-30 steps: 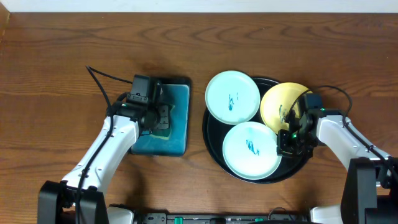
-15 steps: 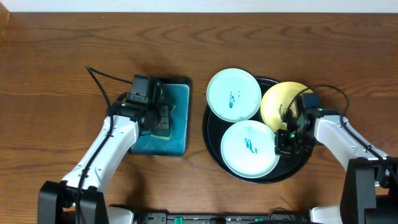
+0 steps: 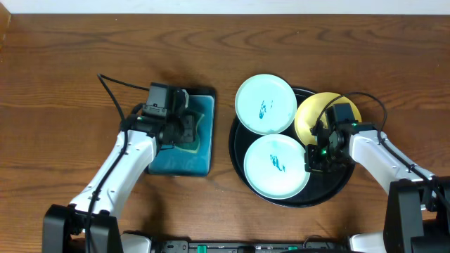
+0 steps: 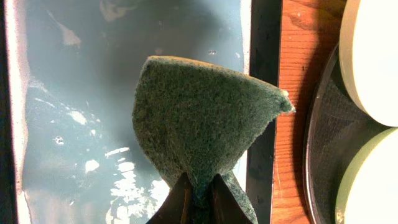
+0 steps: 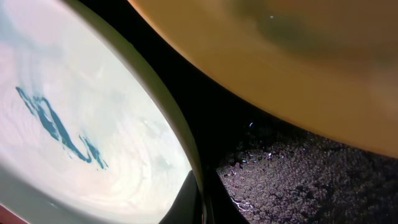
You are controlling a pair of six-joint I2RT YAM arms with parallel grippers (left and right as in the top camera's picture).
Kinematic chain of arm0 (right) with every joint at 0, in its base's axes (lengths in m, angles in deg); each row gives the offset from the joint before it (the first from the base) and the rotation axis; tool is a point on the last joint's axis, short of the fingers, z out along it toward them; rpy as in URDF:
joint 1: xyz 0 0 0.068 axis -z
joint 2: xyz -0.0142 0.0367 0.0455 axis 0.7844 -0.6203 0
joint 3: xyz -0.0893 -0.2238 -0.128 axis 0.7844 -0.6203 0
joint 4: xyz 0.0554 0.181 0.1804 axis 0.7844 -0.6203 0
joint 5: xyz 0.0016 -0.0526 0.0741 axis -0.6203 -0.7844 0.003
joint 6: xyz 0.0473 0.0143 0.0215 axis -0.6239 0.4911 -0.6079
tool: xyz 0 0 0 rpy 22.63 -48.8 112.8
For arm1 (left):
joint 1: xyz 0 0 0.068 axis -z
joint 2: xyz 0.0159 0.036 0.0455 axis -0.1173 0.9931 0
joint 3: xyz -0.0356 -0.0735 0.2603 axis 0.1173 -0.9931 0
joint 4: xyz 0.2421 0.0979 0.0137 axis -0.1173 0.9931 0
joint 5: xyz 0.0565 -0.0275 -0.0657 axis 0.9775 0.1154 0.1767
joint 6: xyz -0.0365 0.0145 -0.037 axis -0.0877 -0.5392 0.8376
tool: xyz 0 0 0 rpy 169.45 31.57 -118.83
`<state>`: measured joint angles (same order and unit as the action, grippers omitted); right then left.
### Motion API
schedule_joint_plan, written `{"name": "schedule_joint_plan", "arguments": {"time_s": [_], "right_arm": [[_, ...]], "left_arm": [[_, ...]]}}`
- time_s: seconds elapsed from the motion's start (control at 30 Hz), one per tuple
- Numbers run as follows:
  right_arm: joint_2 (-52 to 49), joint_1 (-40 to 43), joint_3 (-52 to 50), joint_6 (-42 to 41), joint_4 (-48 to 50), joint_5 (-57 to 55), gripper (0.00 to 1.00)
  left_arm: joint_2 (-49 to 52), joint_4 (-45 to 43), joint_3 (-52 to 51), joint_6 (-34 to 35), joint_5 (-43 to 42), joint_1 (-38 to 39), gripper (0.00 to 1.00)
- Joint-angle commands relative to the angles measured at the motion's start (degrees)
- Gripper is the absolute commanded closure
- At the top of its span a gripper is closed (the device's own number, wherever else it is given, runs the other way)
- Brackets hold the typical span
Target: Clean dirty plates on tray and stack at the side
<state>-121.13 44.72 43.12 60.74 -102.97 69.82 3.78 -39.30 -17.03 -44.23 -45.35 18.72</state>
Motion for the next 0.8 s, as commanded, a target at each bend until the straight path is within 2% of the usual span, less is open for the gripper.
{"name": "schedule_joint_plan", "arguments": {"time_s": [0.0,0.13,0.4,0.67,0.77], "right_arm": [[-0.2,-0.7,0.3,0.6,0.3,1.2,0.99],[-0.2,-0.7,0.3,0.6,0.3,1.2,0.99],[-0.2,-0.7,0.3,0.6,0.5,1.2,0.99],[-0.2,-0.7,0.3,0.6,0.5,1.2,0.99],[-0.2,-0.7,0.3,0.6,0.5,1.2,0.99]], "left_arm": [[-0.4,-2.5,0.5,-0.9,-8.8,-4.2,0.93],[-0.4,-4.5,0.5,-3.0,-20.6,-9.7,0.93],[1.0,-5.4,0.2,-5.6,-32.4,-14.9,0.92],[4.7,-6.5,0.1,-5.6,-33.2,-15.8,0.94],[6.8,-6.3,0.0,-5.1,-30.8,-15.2,0.93]]}}
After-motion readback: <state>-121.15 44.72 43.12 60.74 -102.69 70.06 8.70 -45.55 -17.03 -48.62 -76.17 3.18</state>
